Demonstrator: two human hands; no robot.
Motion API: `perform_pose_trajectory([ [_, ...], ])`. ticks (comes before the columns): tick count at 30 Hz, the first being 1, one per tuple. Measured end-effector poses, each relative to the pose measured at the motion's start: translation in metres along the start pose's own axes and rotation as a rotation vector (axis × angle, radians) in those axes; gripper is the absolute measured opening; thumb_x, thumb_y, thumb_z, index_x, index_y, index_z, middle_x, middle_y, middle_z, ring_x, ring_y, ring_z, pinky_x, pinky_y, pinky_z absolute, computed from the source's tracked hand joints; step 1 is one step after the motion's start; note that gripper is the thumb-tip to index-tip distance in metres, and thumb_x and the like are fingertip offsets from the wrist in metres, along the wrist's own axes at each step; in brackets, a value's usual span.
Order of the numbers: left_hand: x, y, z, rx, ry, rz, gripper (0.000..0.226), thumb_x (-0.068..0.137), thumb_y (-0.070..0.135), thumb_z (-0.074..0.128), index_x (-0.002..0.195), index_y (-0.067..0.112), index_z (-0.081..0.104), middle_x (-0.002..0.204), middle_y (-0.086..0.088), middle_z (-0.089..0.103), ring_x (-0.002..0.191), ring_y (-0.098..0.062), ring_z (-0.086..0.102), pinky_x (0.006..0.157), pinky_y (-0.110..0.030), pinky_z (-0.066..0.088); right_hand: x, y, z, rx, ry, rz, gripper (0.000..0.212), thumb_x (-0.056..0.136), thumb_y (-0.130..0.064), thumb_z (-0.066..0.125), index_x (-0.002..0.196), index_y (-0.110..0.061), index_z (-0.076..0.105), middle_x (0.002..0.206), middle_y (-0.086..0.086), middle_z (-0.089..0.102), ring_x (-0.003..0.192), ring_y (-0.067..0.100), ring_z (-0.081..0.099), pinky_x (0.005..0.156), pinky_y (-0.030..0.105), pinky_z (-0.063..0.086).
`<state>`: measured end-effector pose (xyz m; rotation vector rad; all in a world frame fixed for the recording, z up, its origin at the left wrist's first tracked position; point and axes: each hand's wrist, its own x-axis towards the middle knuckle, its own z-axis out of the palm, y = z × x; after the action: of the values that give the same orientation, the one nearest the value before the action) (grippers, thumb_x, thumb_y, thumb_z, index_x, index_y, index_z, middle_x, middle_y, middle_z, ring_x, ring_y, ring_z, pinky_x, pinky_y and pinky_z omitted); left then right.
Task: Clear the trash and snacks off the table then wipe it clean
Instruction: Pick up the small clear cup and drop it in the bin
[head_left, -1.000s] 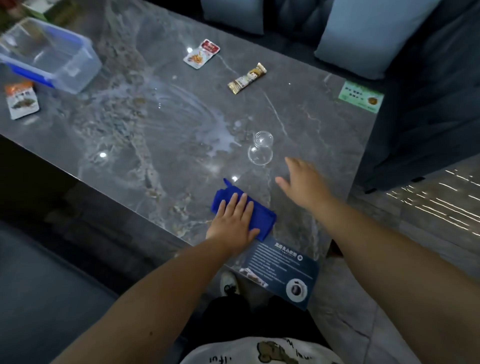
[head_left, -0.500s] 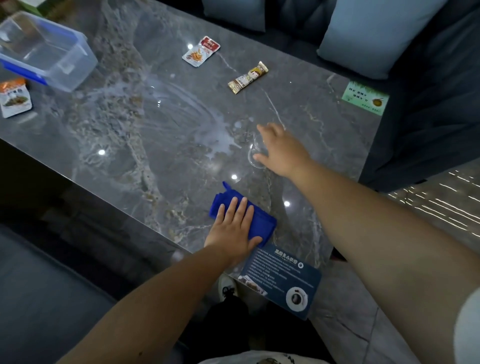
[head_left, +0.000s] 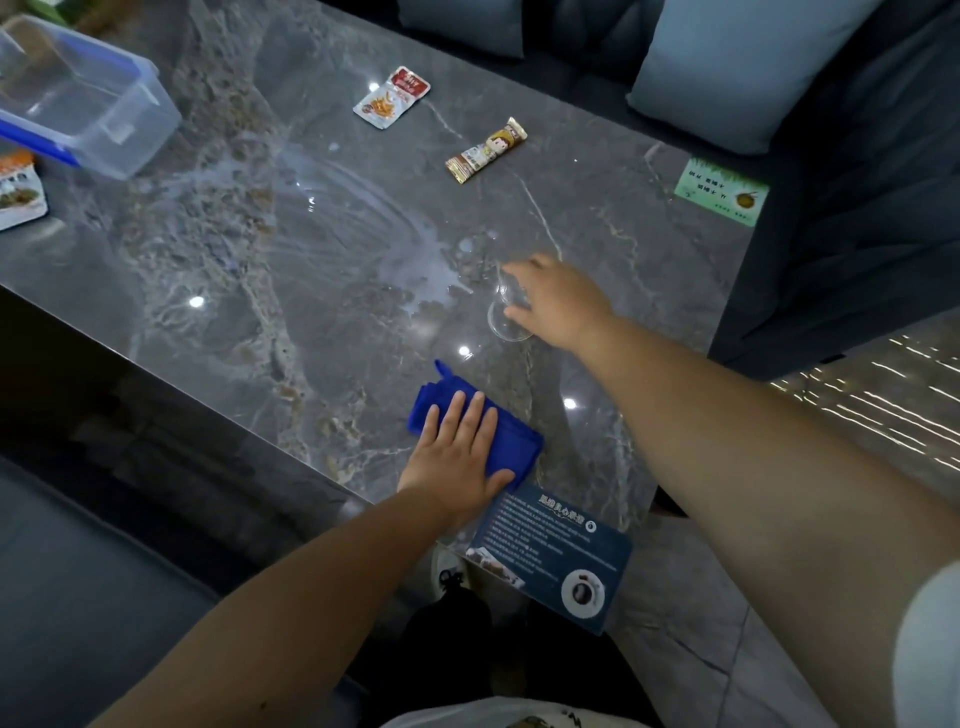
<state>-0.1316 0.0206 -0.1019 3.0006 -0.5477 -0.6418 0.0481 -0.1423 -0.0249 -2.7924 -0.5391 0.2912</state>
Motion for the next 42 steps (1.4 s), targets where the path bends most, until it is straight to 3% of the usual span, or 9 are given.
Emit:
perform_pose_trajectory([
  [7,0.001,0.002,0.008,0.021,0.04,-0.022,0.086,0.087,0.071,-0.002,0.151,0.015,-0.011,0.161,-0.008,-0.012,0.145,-0.027,-0.019,0.116,-0.048,-0.013,-0.065,0.07,-0.007,0.196,0.206,0.22,0.059,0.087,-0.04,0.059,0.139,-0.02,0.039,0.138,0.011,0.048,0.12,0.028,0.05,0.095,0.039,0.042],
  [11,0.001,0.003,0.013,0.012,0.109,-0.041,0.086,0.089,0.07,0.011,0.153,0.014,0.008,0.162,-0.008,0.006,0.148,-0.027,-0.005,0.119,-0.048,-0.004,-0.132,0.135,-0.016,0.253,0.471,0.477,0.054,0.086,-0.046,0.056,0.133,-0.021,0.045,0.13,0.011,0.051,0.108,0.02,0.054,0.088,0.033,0.043],
  [13,0.002,0.004,0.013,0.017,0.126,-0.043,0.084,0.089,0.068,0.017,0.152,0.012,0.017,0.161,-0.009,0.013,0.148,-0.028,0.001,0.119,-0.049,0.001,-0.164,0.166,-0.015,0.276,0.516,0.61,0.057,0.085,-0.041,0.06,0.134,-0.017,0.044,0.132,0.013,0.048,0.108,0.02,0.054,0.089,0.032,0.041],
  [17,0.002,0.006,0.012,0.04,0.134,-0.046,0.084,0.09,0.066,0.02,0.151,0.008,0.023,0.159,-0.013,0.019,0.148,-0.03,0.006,0.118,-0.05,0.002,-0.211,0.21,0.003,0.254,0.404,0.824,0.059,0.086,-0.032,0.061,0.136,-0.009,0.042,0.138,0.017,0.044,0.124,0.031,0.045,0.101,0.042,0.038],
  [21,0.002,0.007,0.012,0.079,0.127,-0.052,0.084,0.09,0.064,0.021,0.15,0.006,0.022,0.159,-0.015,0.018,0.148,-0.031,0.006,0.118,-0.05,0.002,-0.232,0.232,0.026,0.257,0.336,0.932,0.05,0.087,-0.031,0.059,0.128,-0.006,0.045,0.13,0.02,0.048,0.117,0.037,0.047,0.093,0.046,0.041],
  [28,0.002,0.006,0.012,0.101,0.118,-0.062,0.084,0.091,0.064,0.019,0.151,0.005,0.019,0.159,-0.014,0.013,0.148,-0.03,0.001,0.118,-0.049,-0.001,-0.25,0.258,0.048,0.319,0.196,1.073,0.066,0.083,-0.039,0.067,0.132,0.0,0.043,0.135,0.025,0.043,0.119,0.042,0.047,0.098,0.048,0.044],
  [33,0.002,0.008,0.009,0.093,0.106,-0.061,0.085,0.09,0.064,0.018,0.15,0.004,0.021,0.159,-0.016,0.015,0.147,-0.032,0.004,0.118,-0.051,0.002,-0.268,0.255,0.05,0.31,0.175,1.046,0.051,0.089,-0.033,0.061,0.127,0.001,0.052,0.132,0.027,0.044,0.116,0.042,0.049,0.097,0.047,0.045],
  [42,0.004,0.004,0.008,0.112,0.042,-0.077,0.087,0.088,0.068,0.006,0.152,0.009,0.008,0.161,-0.012,0.003,0.147,-0.03,-0.007,0.118,-0.049,-0.004,-0.29,0.207,0.052,0.409,0.154,0.99,0.021,0.09,-0.017,0.057,0.095,0.0,0.068,0.1,0.02,0.063,0.094,0.035,0.062,0.081,0.037,0.049],
])
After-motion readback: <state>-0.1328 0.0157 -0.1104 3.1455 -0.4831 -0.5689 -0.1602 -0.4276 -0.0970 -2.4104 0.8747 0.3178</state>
